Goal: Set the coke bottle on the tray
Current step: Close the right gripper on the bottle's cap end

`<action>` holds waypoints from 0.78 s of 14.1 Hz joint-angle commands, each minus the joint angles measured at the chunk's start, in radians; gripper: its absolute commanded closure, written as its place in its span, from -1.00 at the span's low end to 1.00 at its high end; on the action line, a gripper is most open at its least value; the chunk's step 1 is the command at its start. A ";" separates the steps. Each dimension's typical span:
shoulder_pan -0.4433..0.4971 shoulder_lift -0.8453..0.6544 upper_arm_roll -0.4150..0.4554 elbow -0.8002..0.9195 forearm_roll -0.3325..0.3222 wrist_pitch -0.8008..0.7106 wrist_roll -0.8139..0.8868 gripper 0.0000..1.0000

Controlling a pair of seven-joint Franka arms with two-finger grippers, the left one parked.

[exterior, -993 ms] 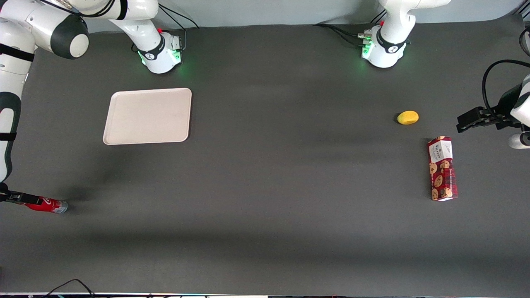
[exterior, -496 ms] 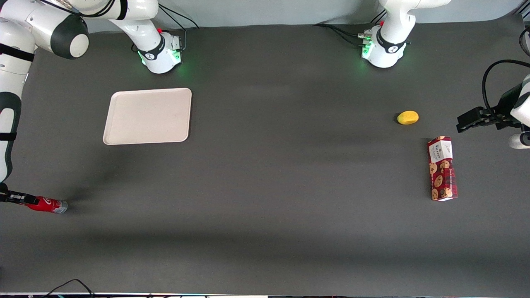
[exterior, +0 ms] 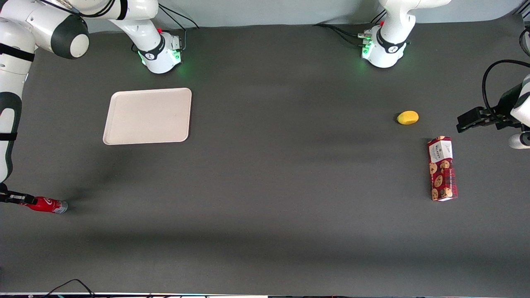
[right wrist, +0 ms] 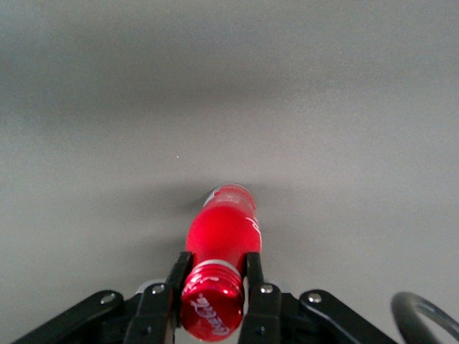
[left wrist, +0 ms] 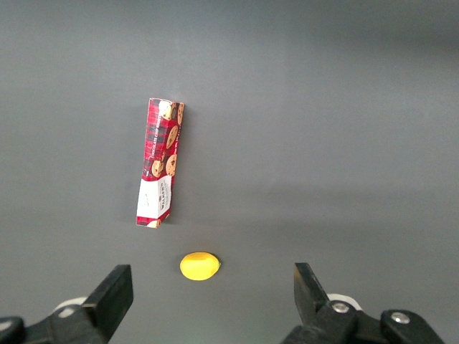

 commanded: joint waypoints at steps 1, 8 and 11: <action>0.006 -0.078 -0.011 0.027 -0.015 -0.126 0.010 1.00; 0.034 -0.401 -0.008 0.039 -0.174 -0.454 0.113 1.00; 0.045 -0.464 0.001 -0.002 -0.199 -0.511 0.135 1.00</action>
